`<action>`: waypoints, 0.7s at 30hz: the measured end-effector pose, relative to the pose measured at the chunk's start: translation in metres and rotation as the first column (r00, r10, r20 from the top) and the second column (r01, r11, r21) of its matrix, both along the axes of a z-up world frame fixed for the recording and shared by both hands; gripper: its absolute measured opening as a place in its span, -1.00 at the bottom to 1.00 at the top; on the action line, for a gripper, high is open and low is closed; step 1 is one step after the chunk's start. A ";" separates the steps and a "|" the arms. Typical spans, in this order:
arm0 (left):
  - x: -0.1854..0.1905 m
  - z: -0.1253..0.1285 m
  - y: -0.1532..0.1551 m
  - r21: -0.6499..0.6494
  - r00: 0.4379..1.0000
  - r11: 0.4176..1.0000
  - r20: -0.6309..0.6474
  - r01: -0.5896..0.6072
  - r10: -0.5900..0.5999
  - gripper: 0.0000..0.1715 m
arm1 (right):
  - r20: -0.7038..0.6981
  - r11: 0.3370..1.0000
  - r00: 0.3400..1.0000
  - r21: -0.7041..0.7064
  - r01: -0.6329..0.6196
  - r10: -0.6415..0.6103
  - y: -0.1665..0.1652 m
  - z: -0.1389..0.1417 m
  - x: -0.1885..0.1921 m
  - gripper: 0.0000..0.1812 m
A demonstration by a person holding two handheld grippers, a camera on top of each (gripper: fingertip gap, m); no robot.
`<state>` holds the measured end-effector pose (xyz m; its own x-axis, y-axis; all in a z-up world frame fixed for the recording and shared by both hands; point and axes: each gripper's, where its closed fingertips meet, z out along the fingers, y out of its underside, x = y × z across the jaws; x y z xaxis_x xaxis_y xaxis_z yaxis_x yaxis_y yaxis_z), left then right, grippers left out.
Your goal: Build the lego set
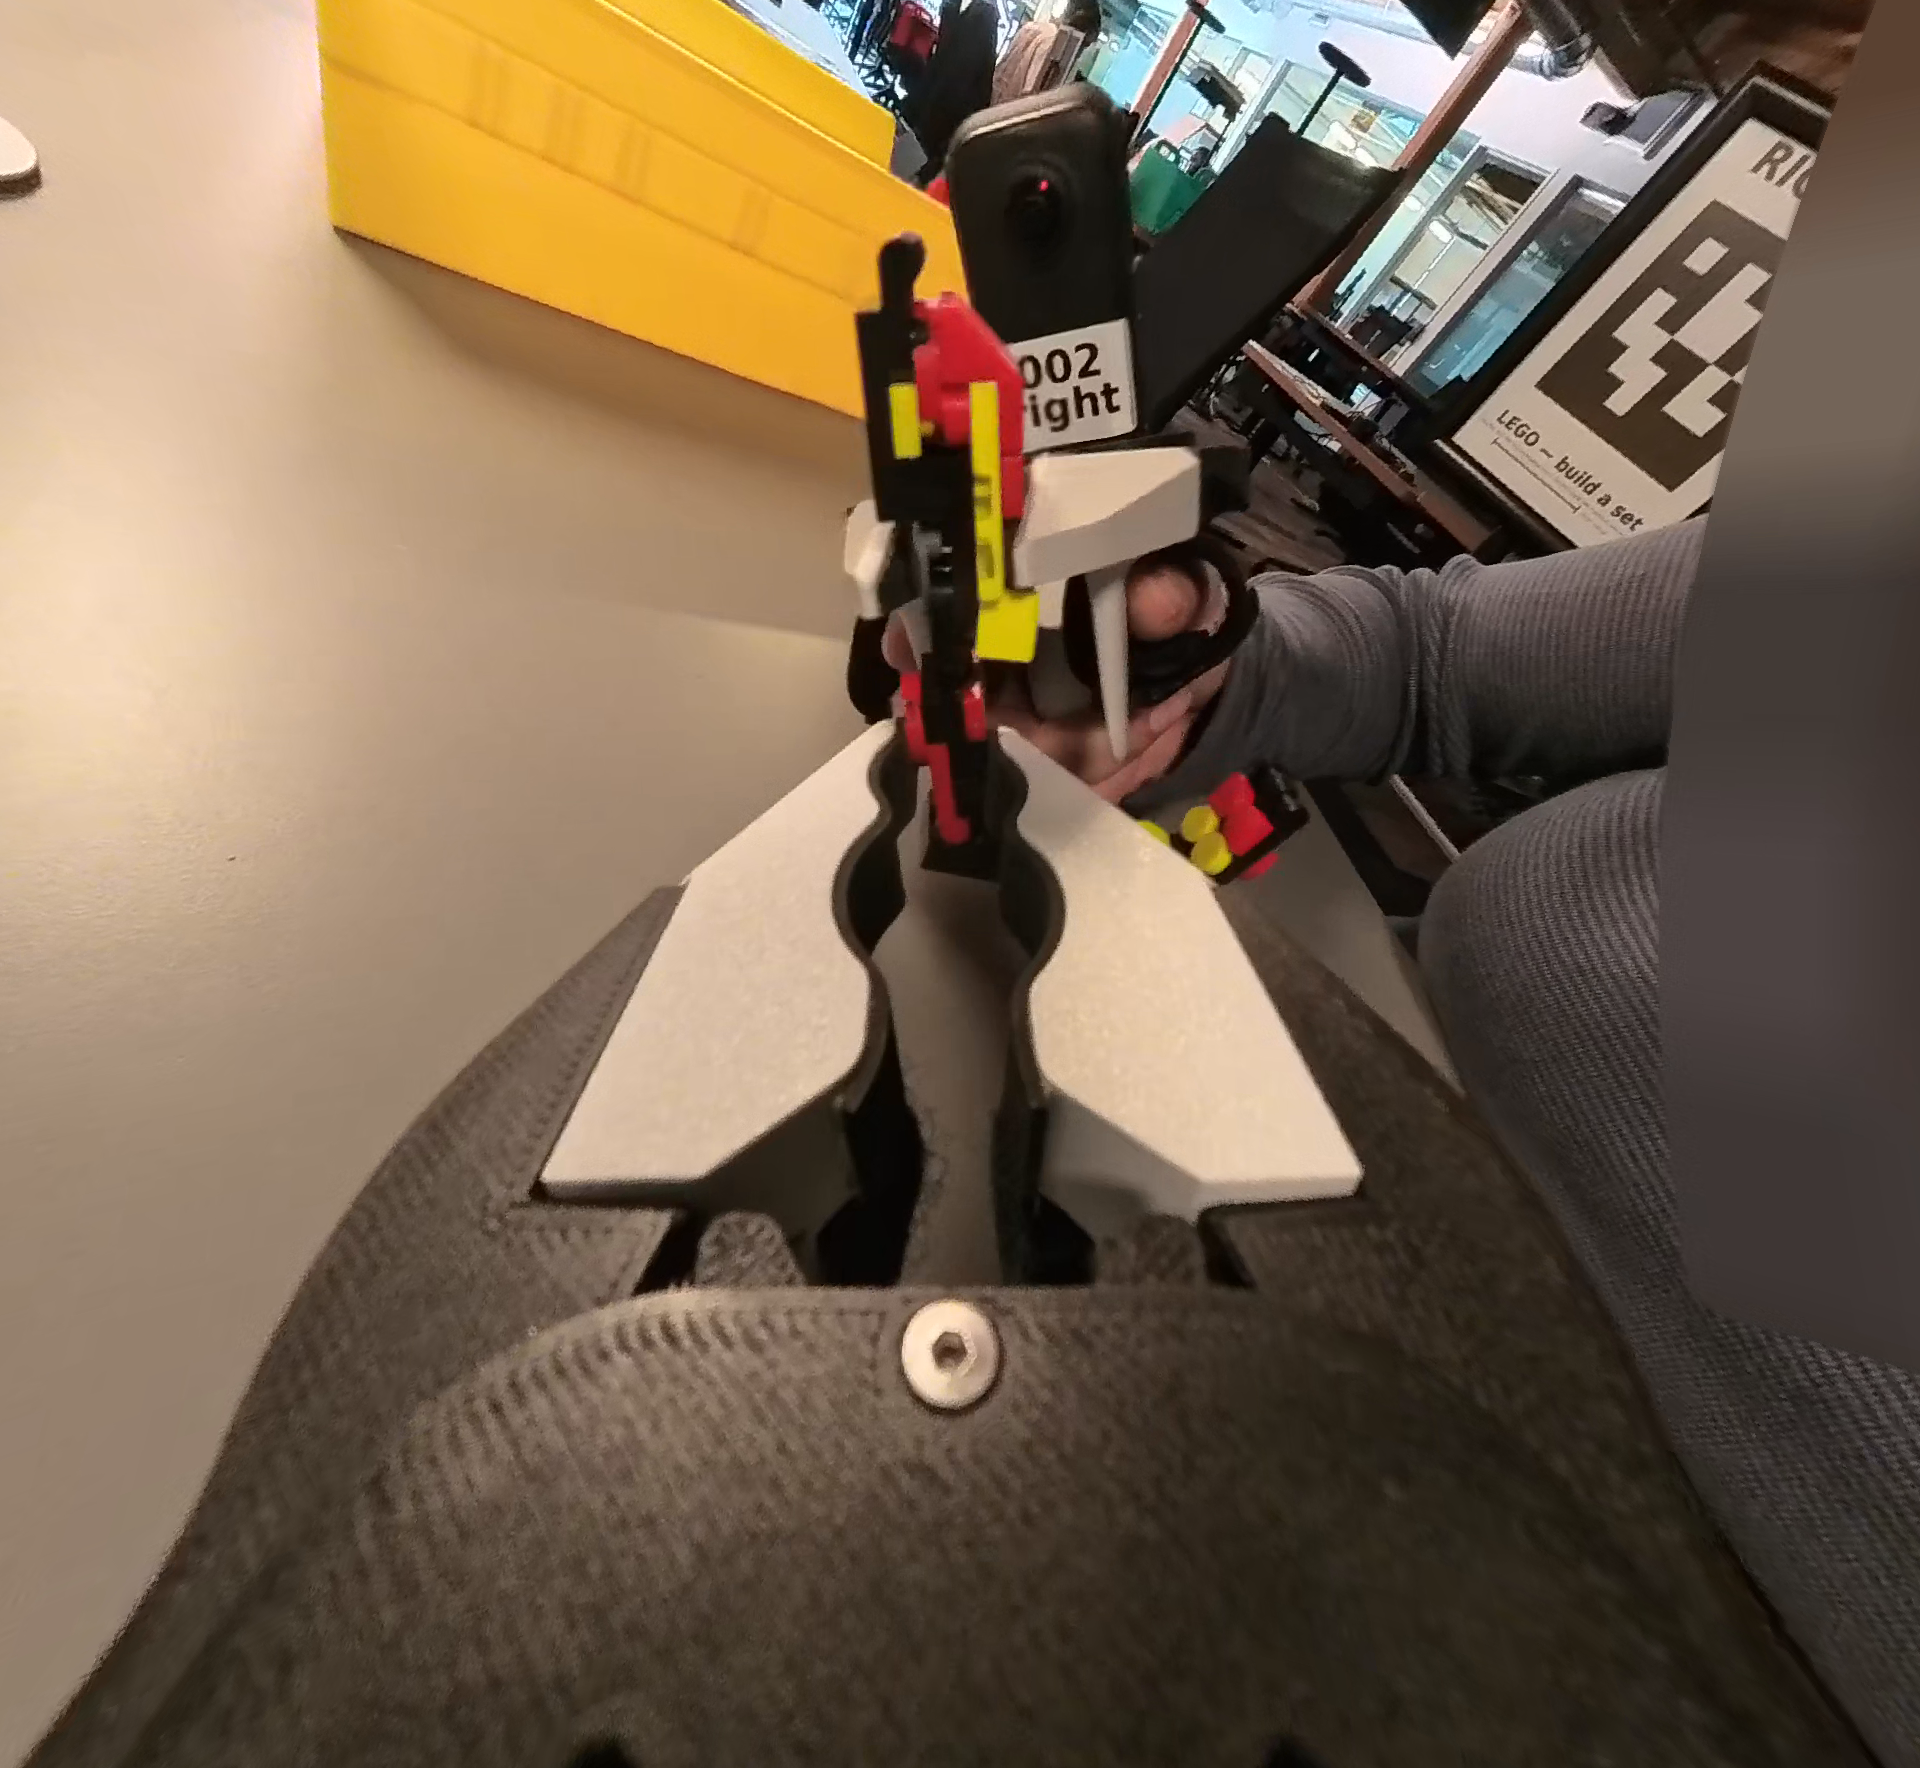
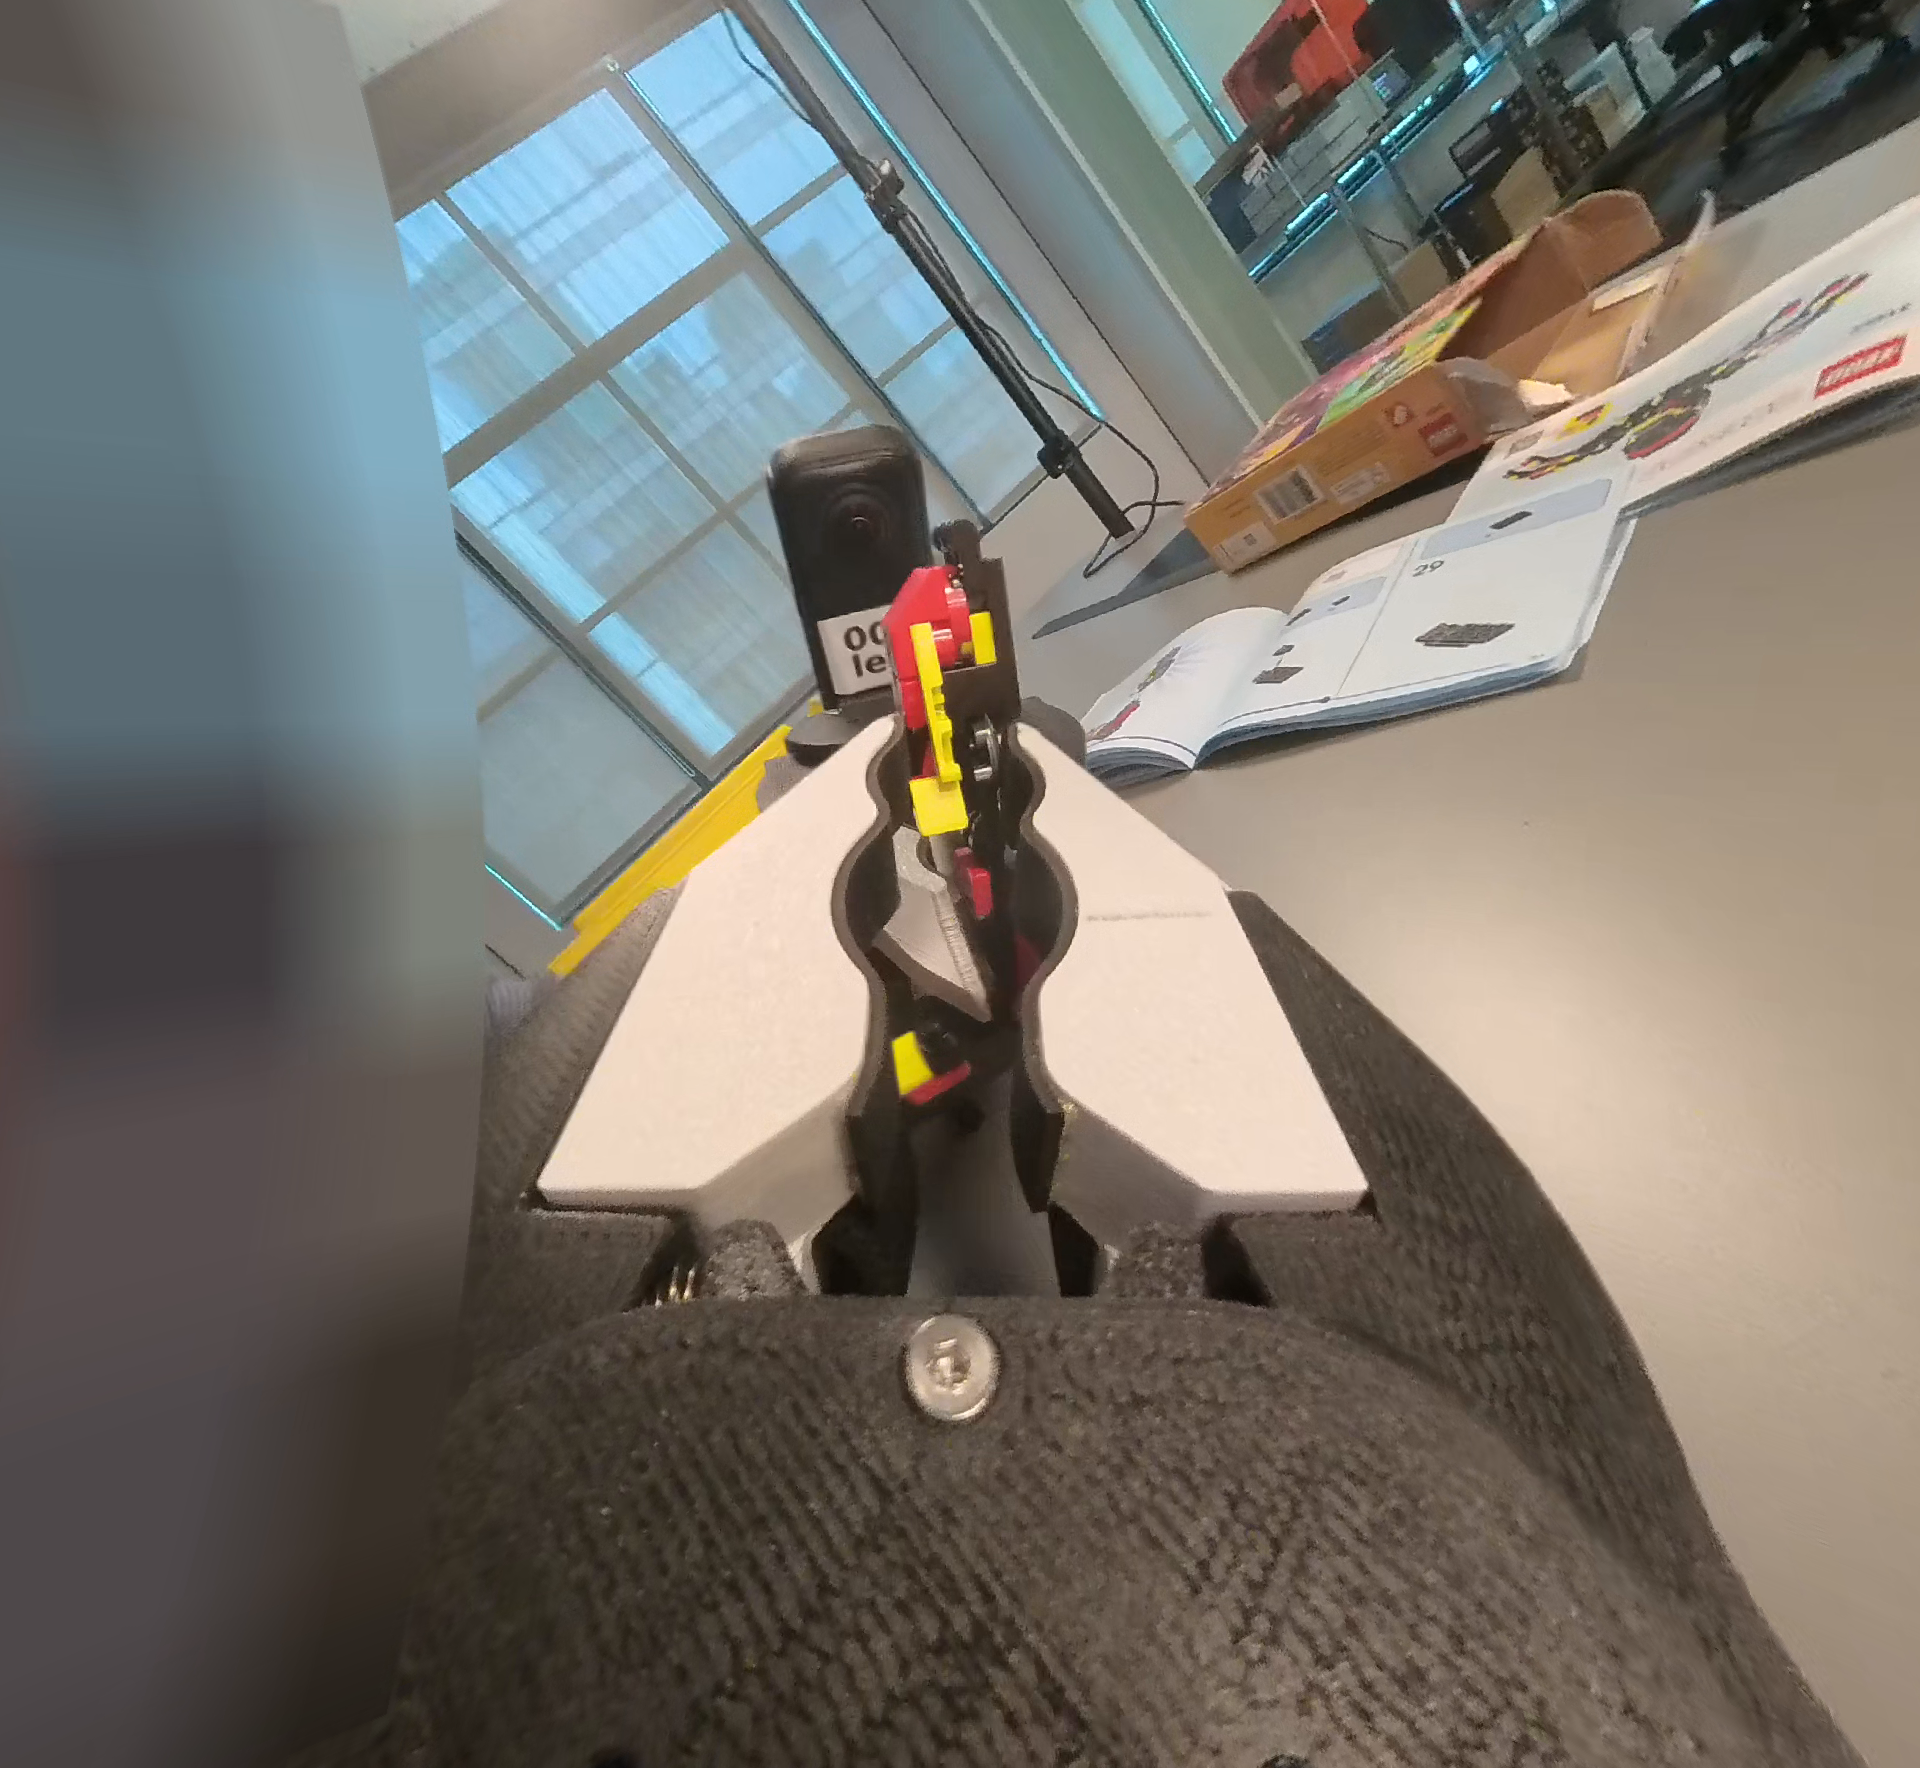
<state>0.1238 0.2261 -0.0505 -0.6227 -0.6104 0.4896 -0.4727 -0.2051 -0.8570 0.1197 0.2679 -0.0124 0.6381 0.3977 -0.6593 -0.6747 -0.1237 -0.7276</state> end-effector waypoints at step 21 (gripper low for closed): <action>-0.003 0.001 -0.001 -0.079 0.999 0.996 -0.027 0.038 -0.040 -0.89 | 0.019 0.997 0.997 -0.018 0.078 -0.078 0.000 -0.002 -0.002 -0.83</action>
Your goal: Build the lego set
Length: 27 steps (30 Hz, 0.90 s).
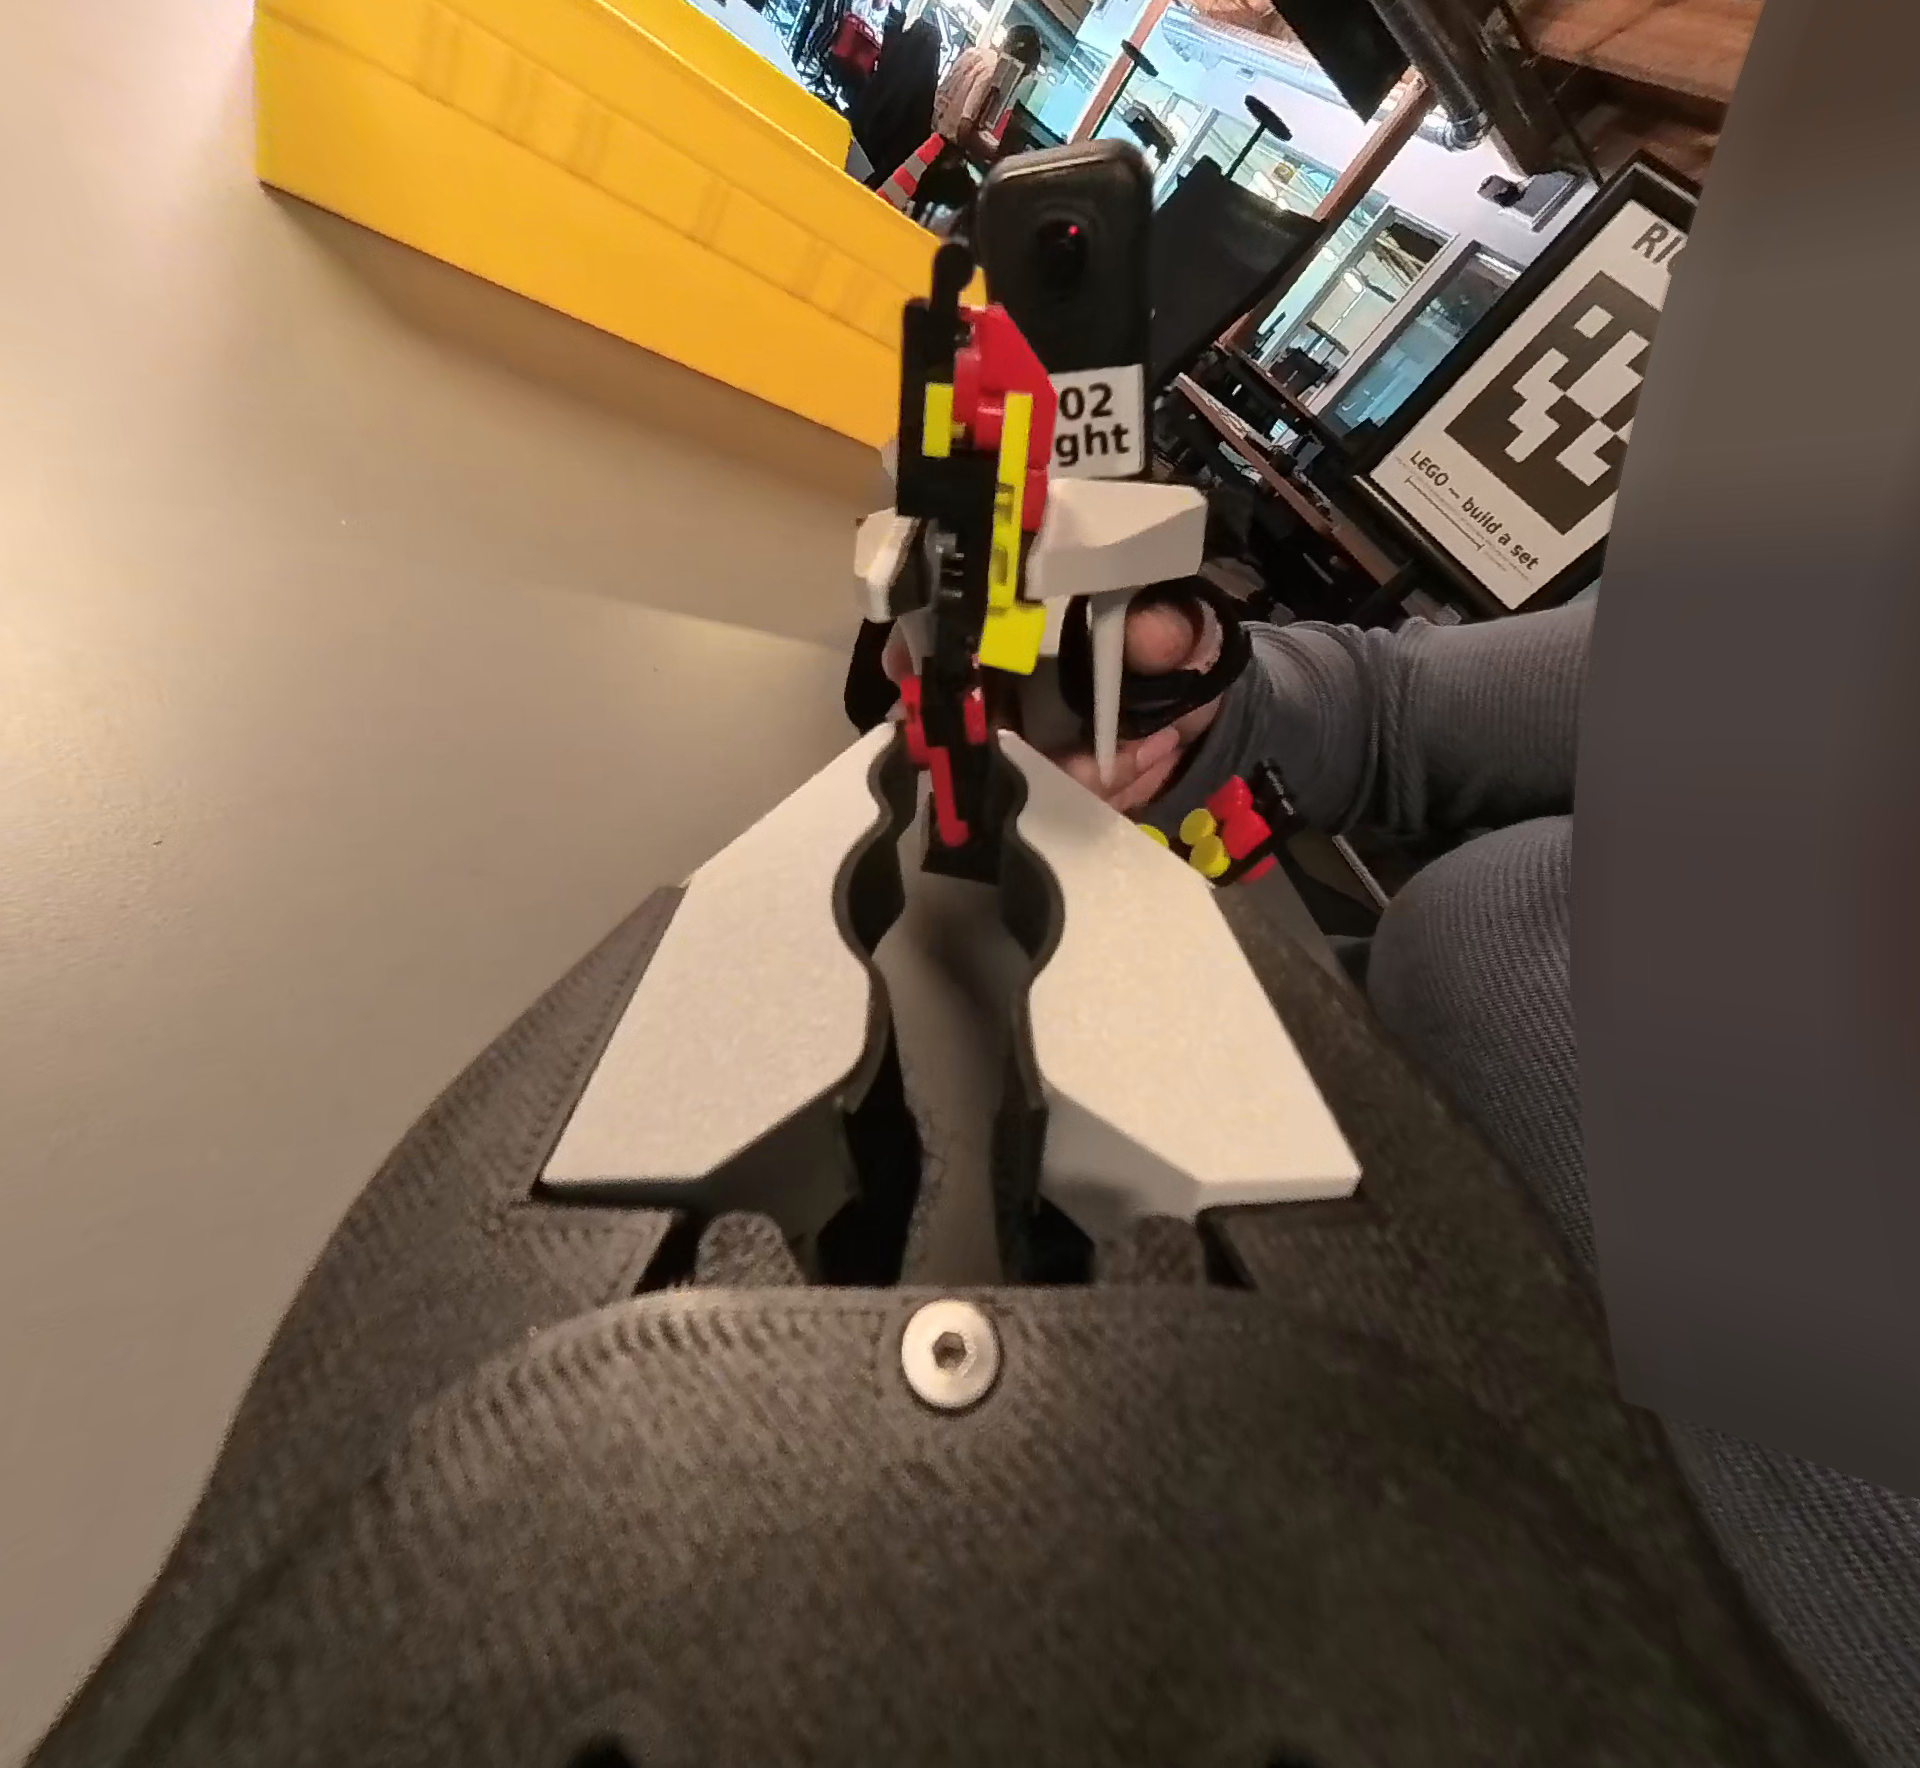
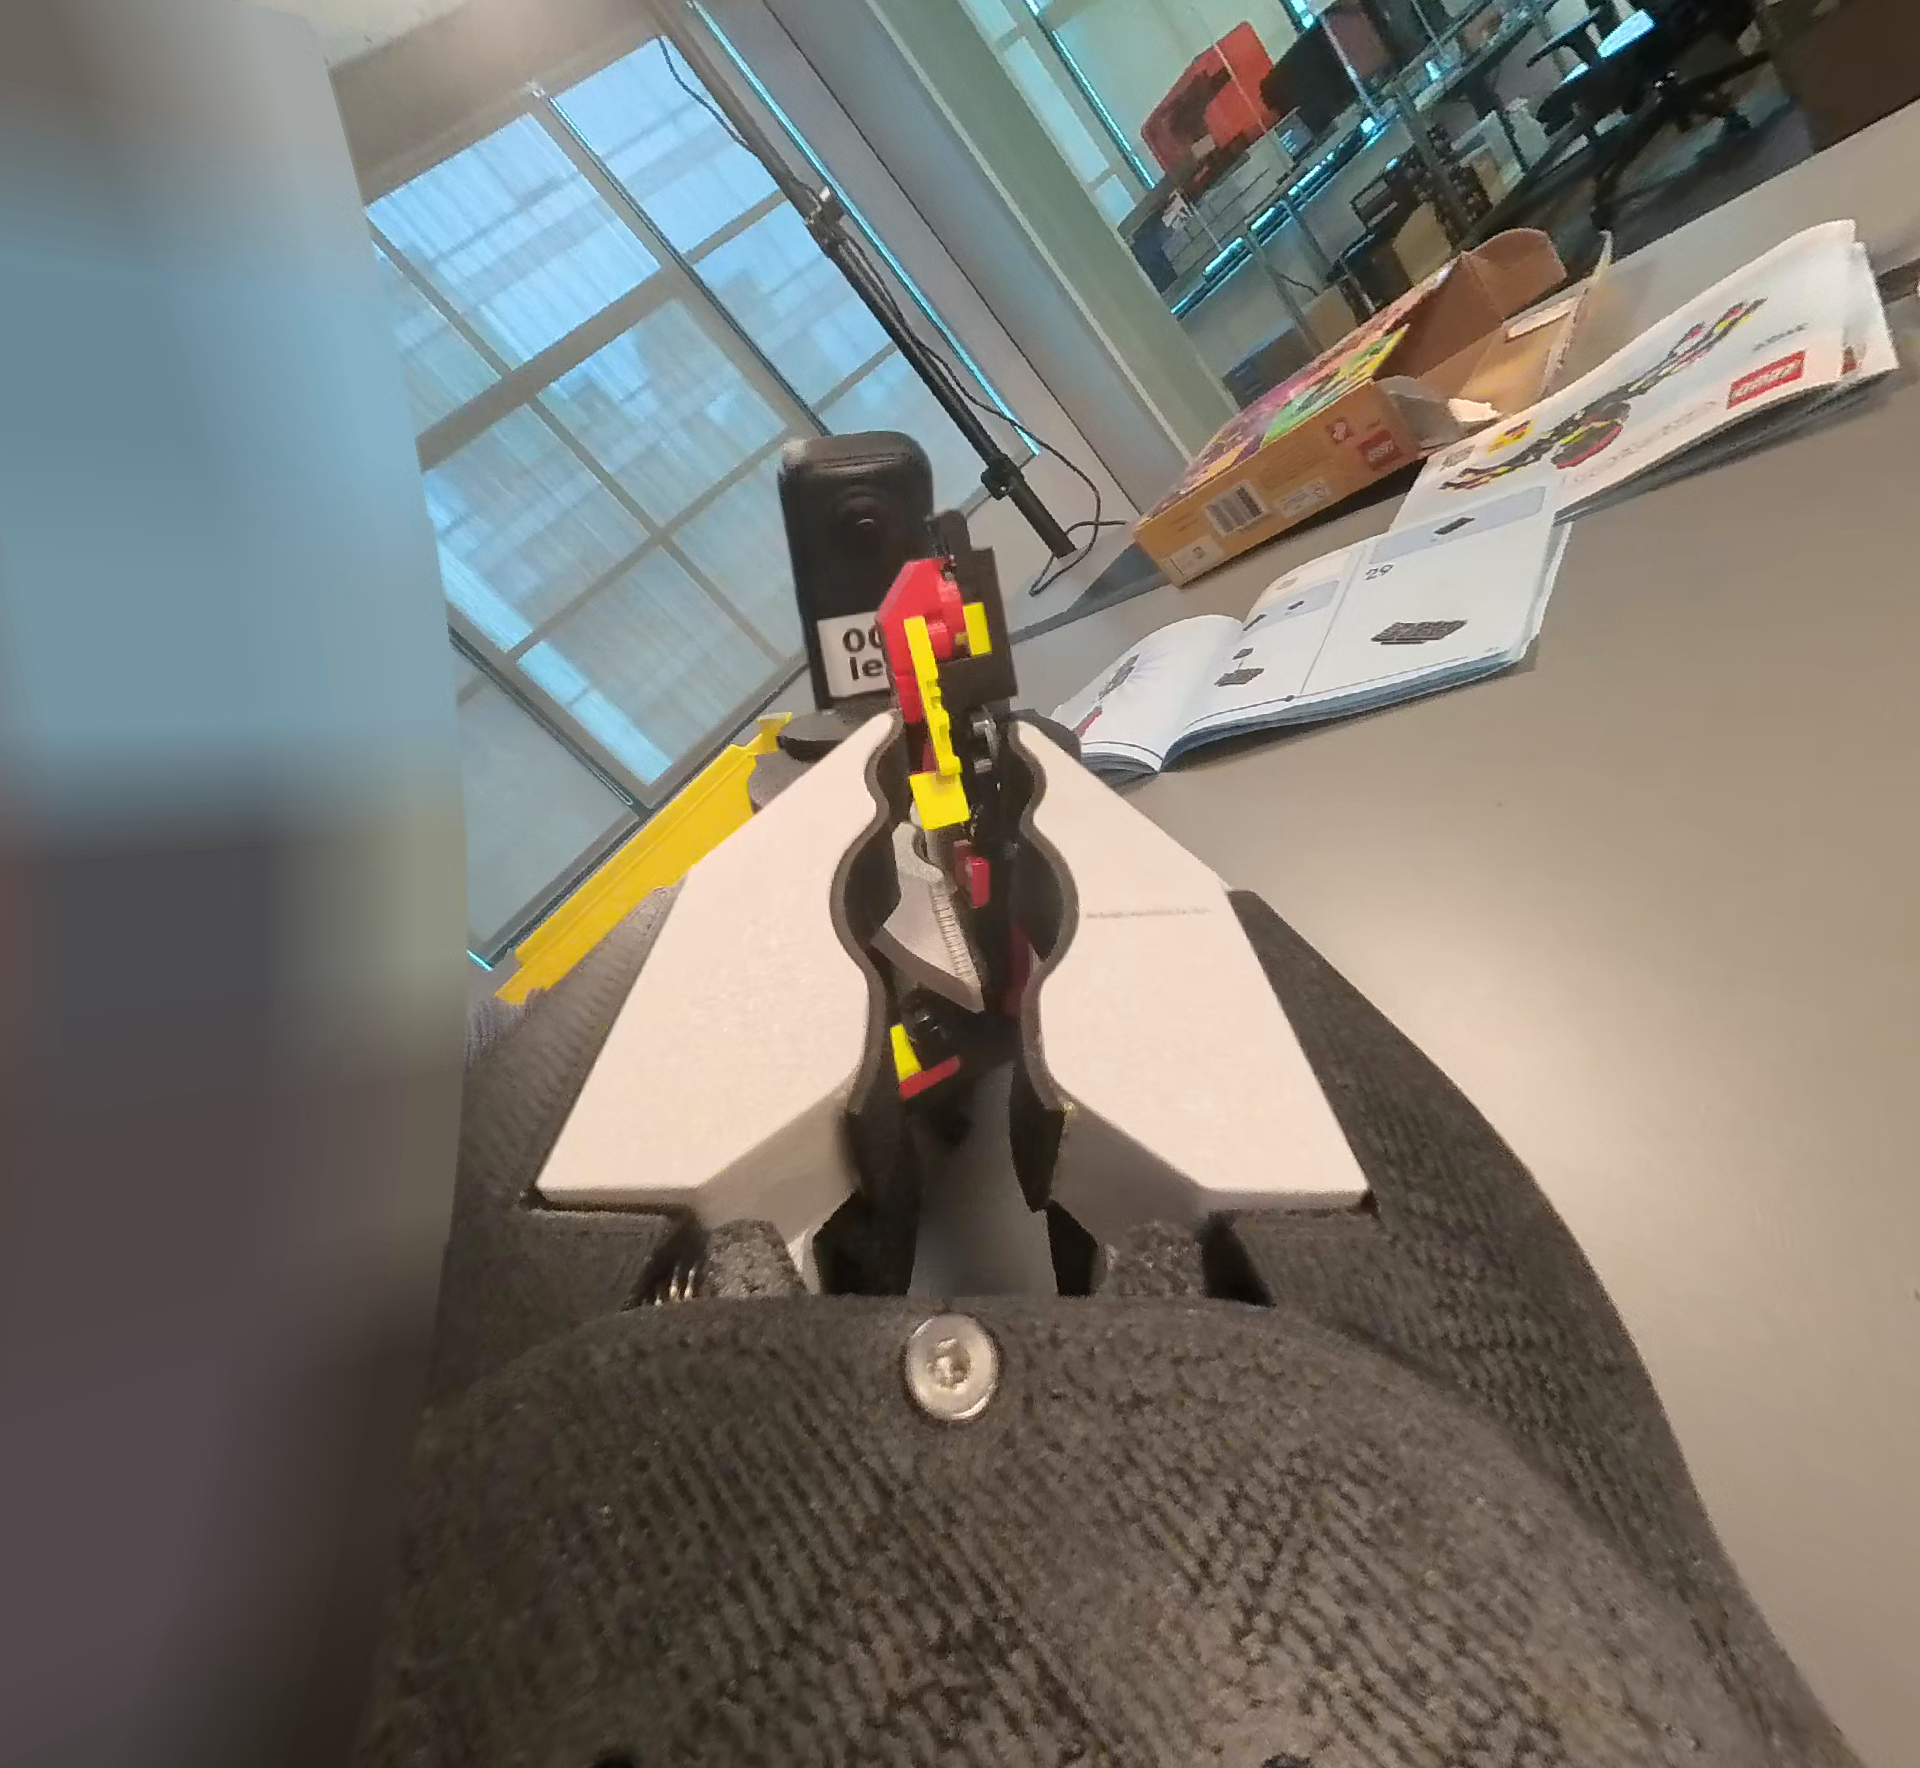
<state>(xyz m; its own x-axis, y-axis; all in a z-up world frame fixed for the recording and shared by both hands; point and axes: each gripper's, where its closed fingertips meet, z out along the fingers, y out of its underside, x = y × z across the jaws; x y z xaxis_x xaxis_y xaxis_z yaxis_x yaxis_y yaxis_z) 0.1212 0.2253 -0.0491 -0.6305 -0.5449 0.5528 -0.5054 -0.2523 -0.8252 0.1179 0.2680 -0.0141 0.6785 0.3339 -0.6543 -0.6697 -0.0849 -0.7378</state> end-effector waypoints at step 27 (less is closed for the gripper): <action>0.001 -0.001 -0.002 0.034 1.000 0.999 0.001 -0.004 0.004 -0.88 | 0.026 1.000 1.000 0.006 -0.017 0.017 -0.006 0.001 0.000 -0.78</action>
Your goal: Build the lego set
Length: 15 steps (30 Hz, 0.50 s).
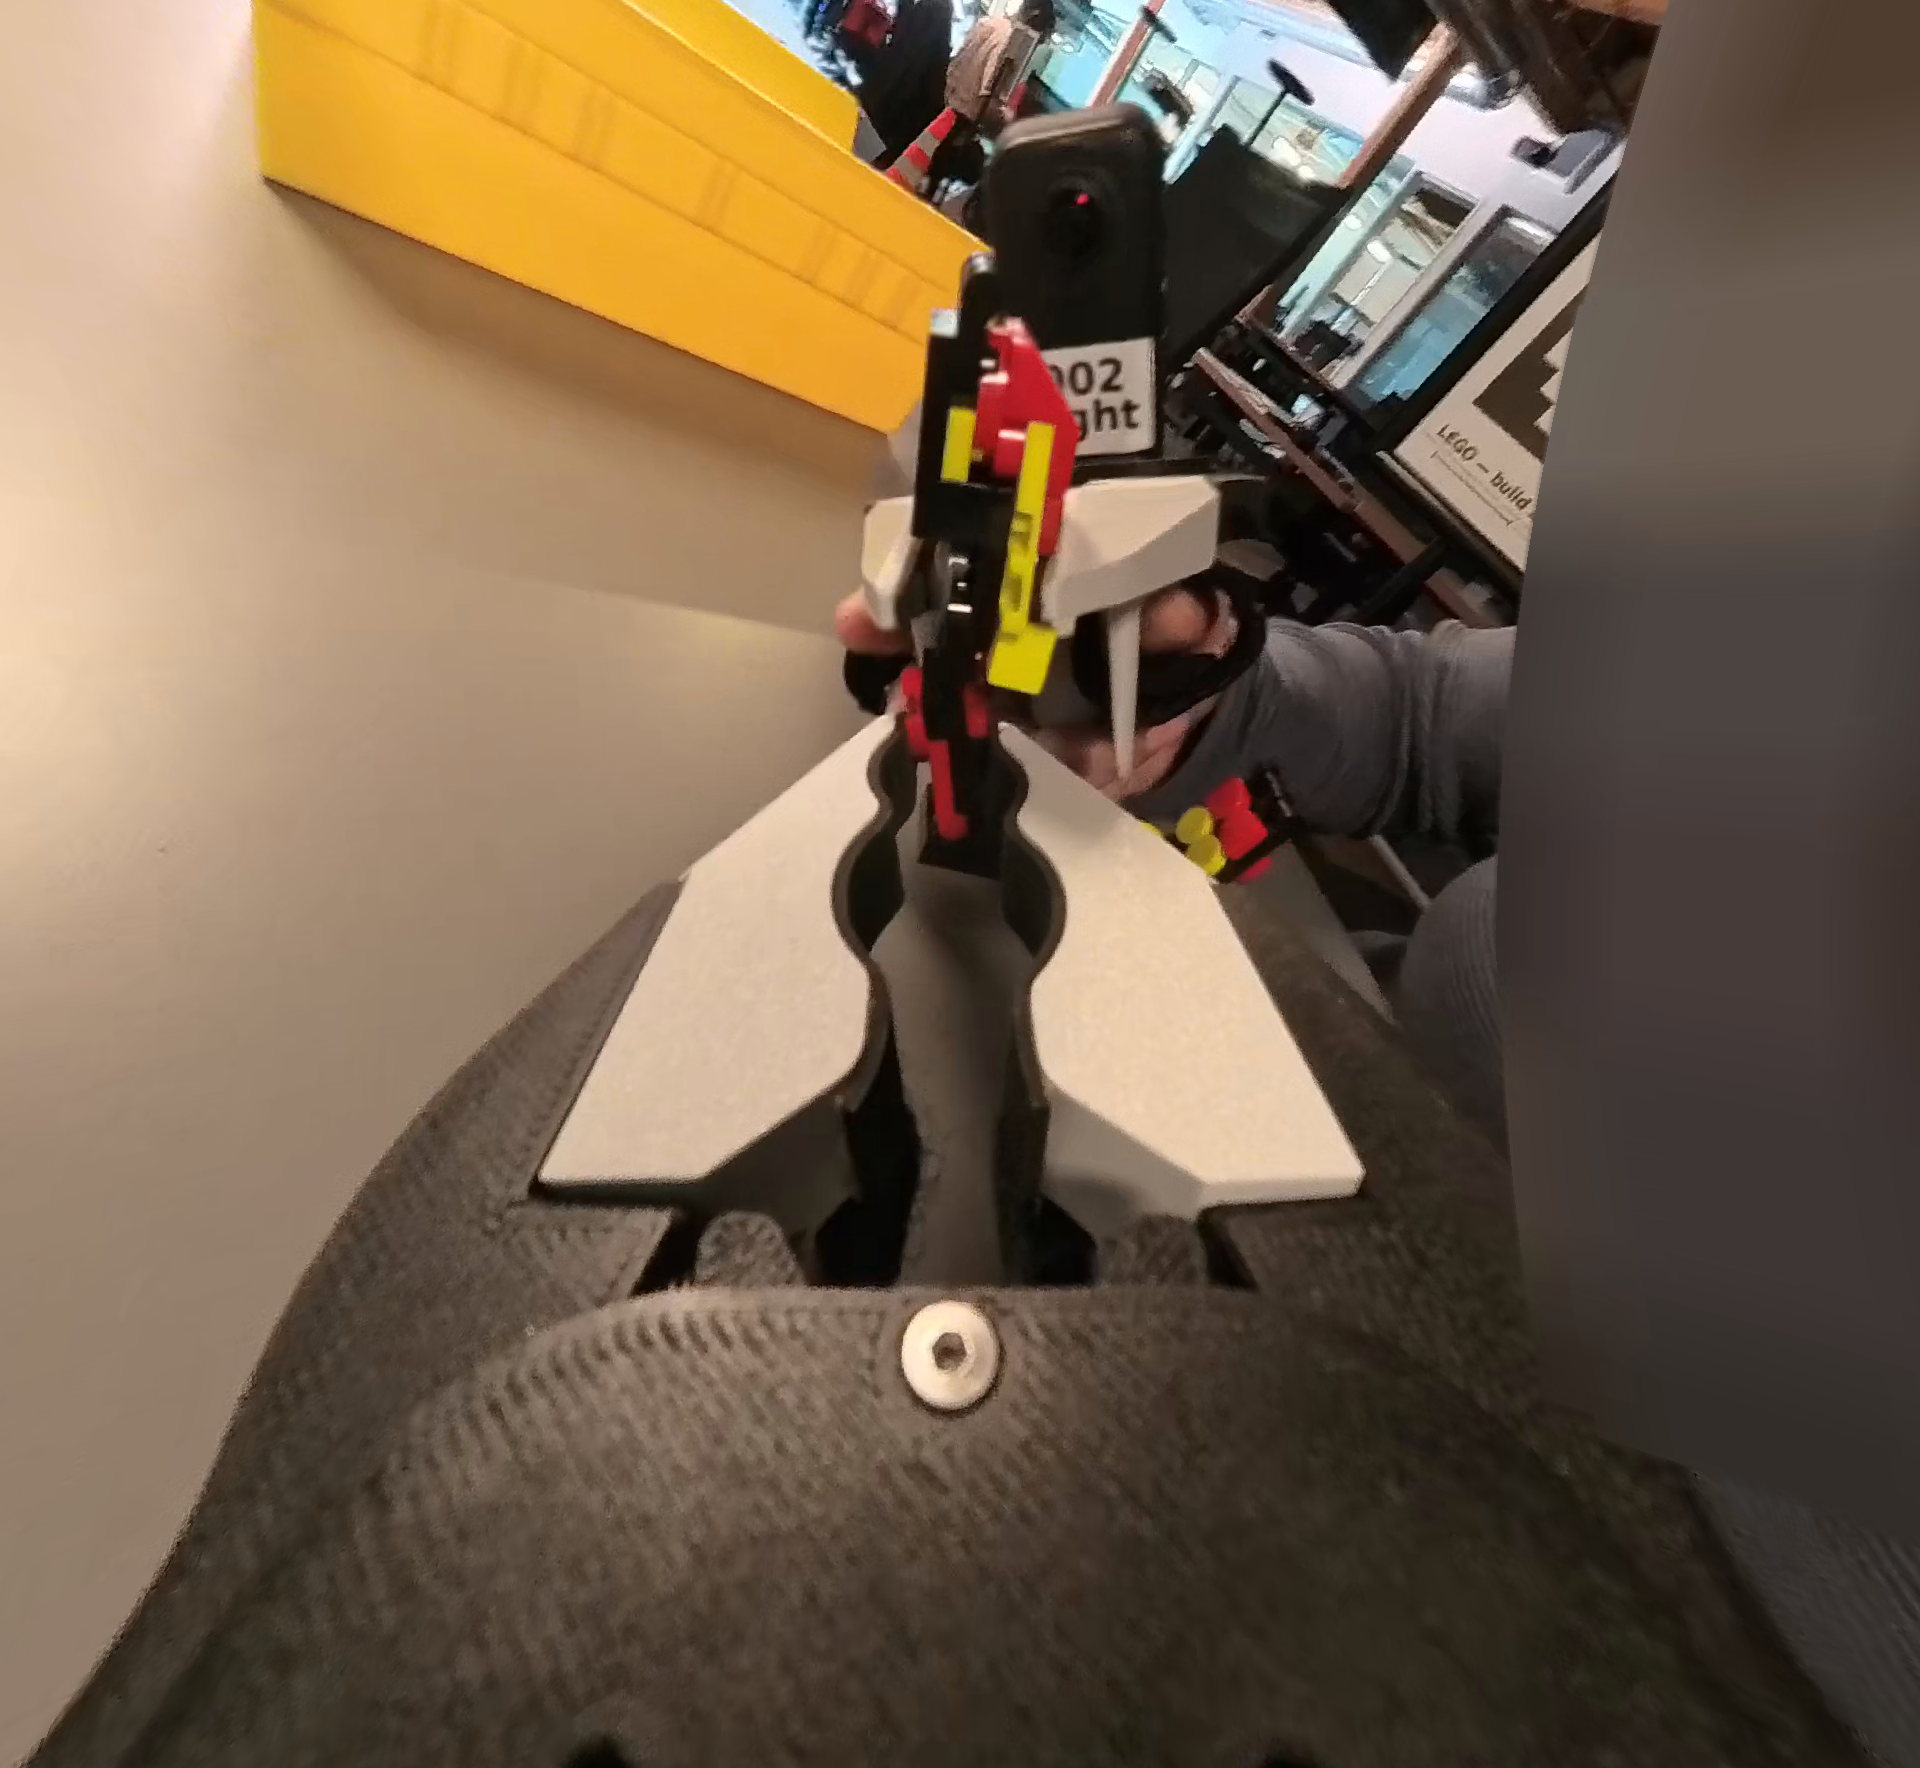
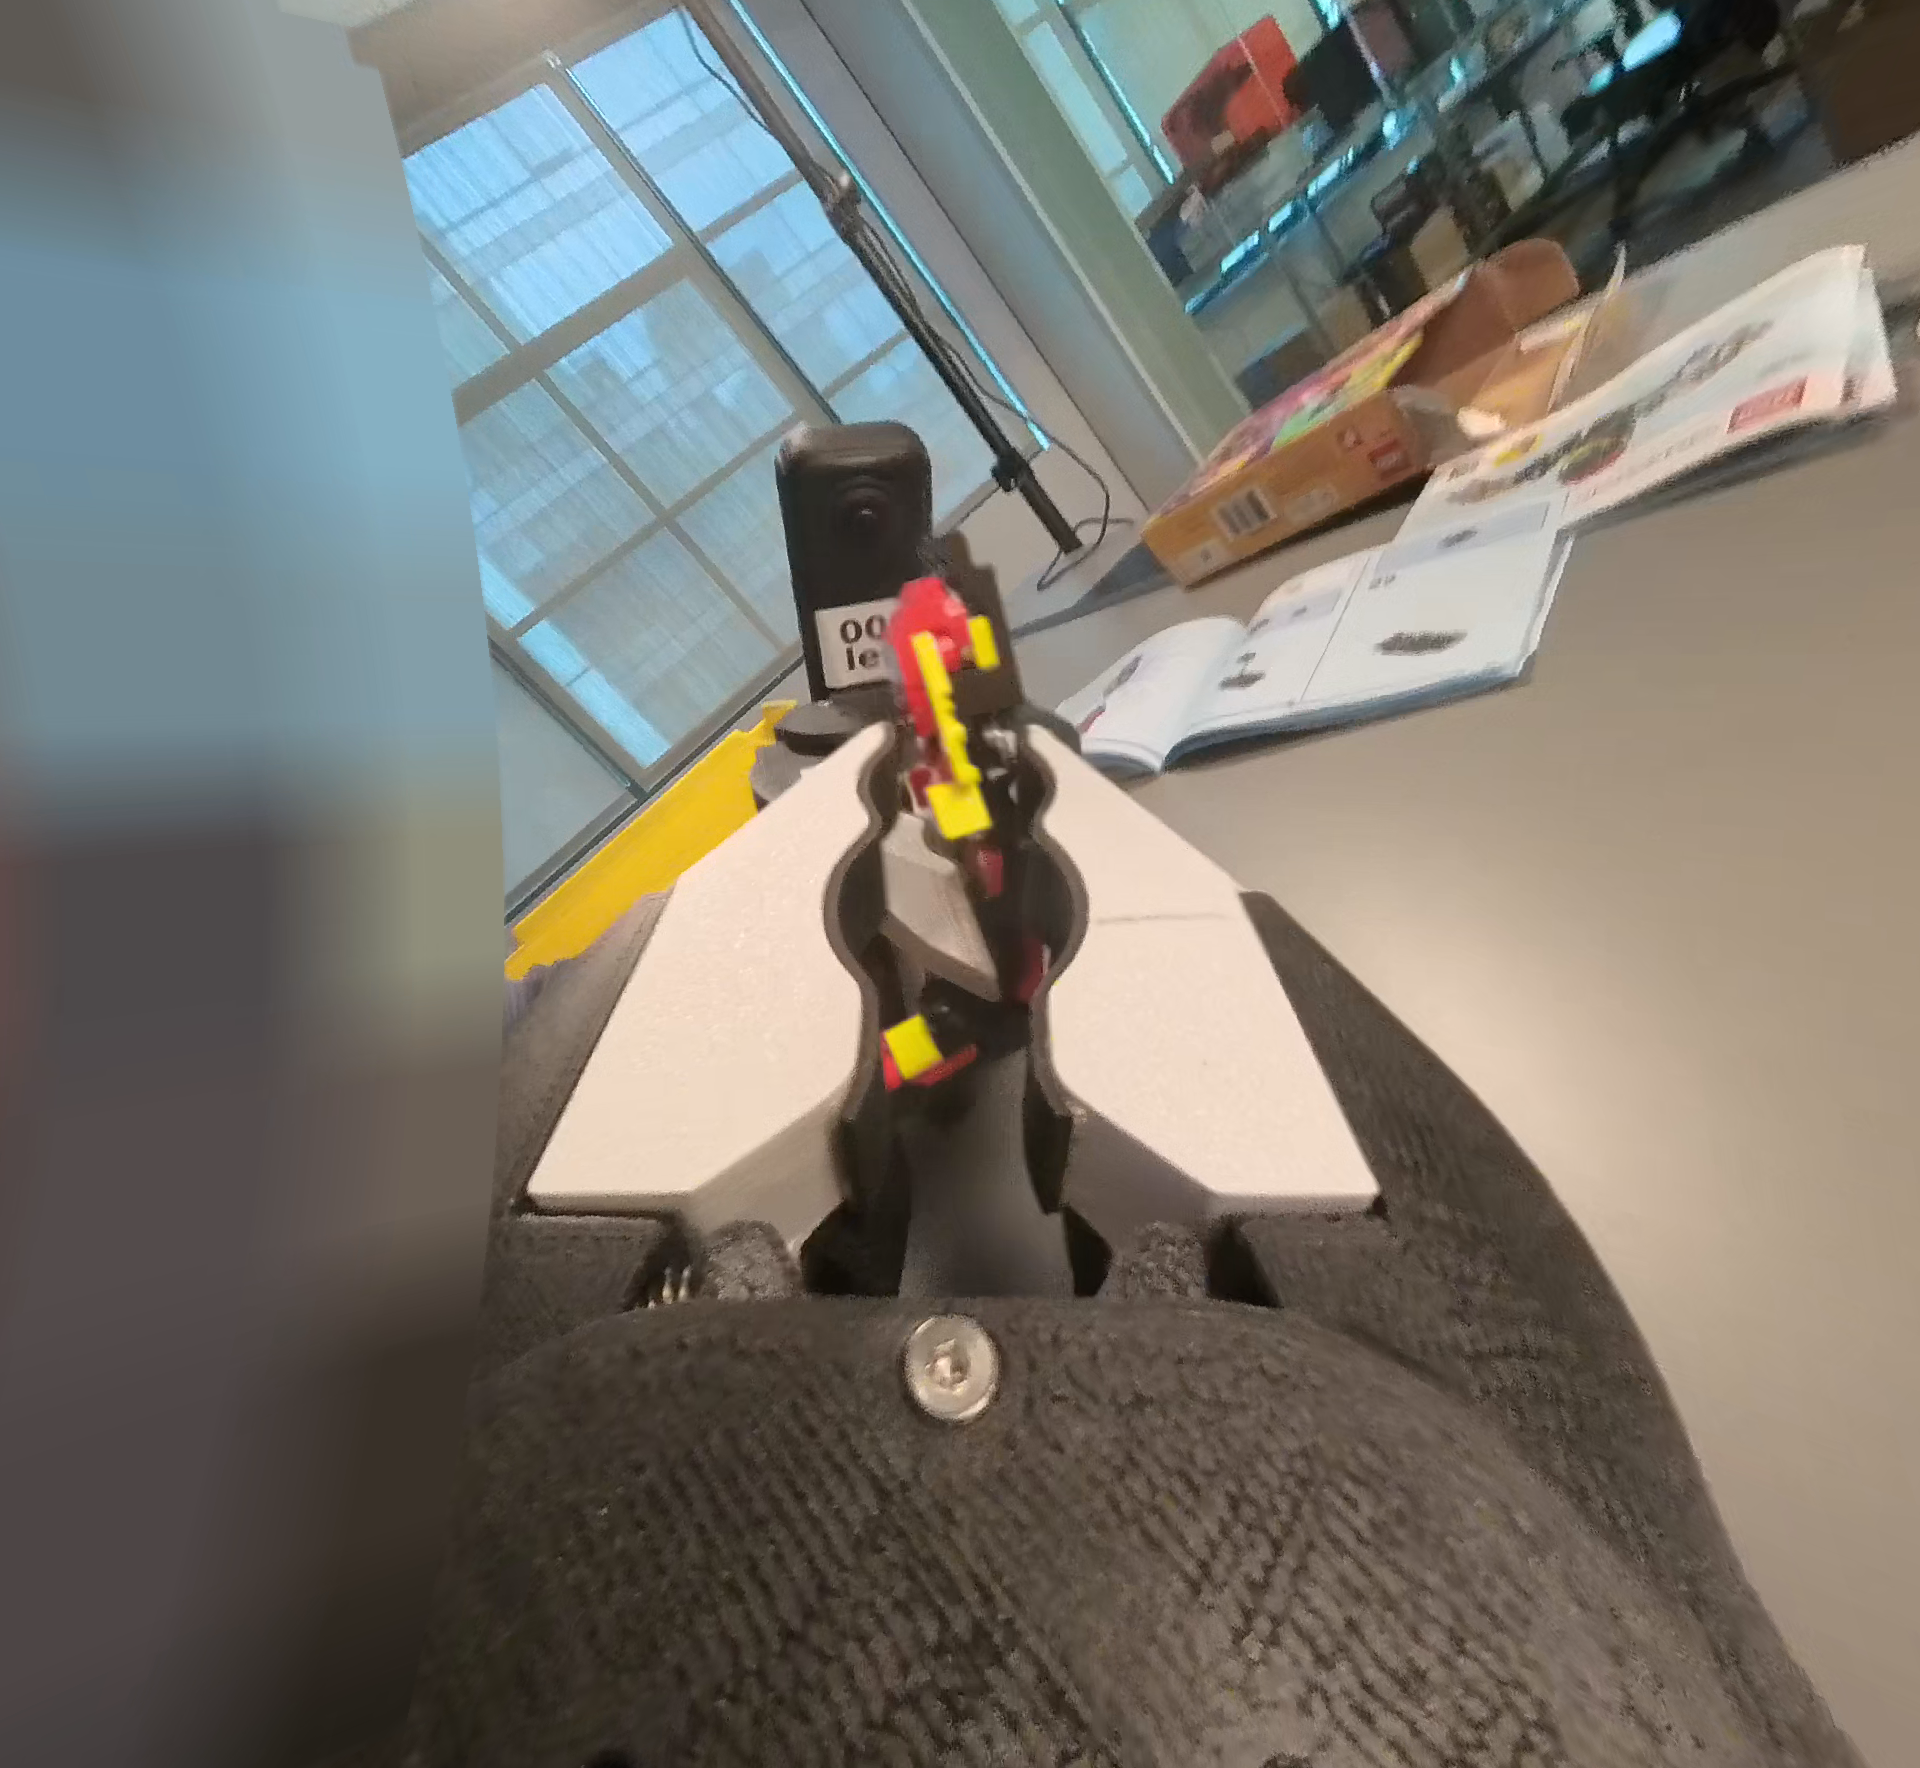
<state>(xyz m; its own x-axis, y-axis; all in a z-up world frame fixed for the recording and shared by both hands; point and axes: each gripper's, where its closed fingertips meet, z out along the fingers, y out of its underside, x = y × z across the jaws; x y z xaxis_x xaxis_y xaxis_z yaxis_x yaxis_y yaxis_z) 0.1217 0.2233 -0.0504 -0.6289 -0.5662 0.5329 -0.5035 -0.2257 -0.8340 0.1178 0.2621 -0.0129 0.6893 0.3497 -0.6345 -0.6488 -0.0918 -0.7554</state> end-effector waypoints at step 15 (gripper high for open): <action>0.031 -0.037 0.039 0.509 0.938 0.797 0.069 -0.327 0.340 -0.86 | 0.583 0.837 0.601 0.392 0.381 -0.546 -0.010 0.028 0.102 -0.64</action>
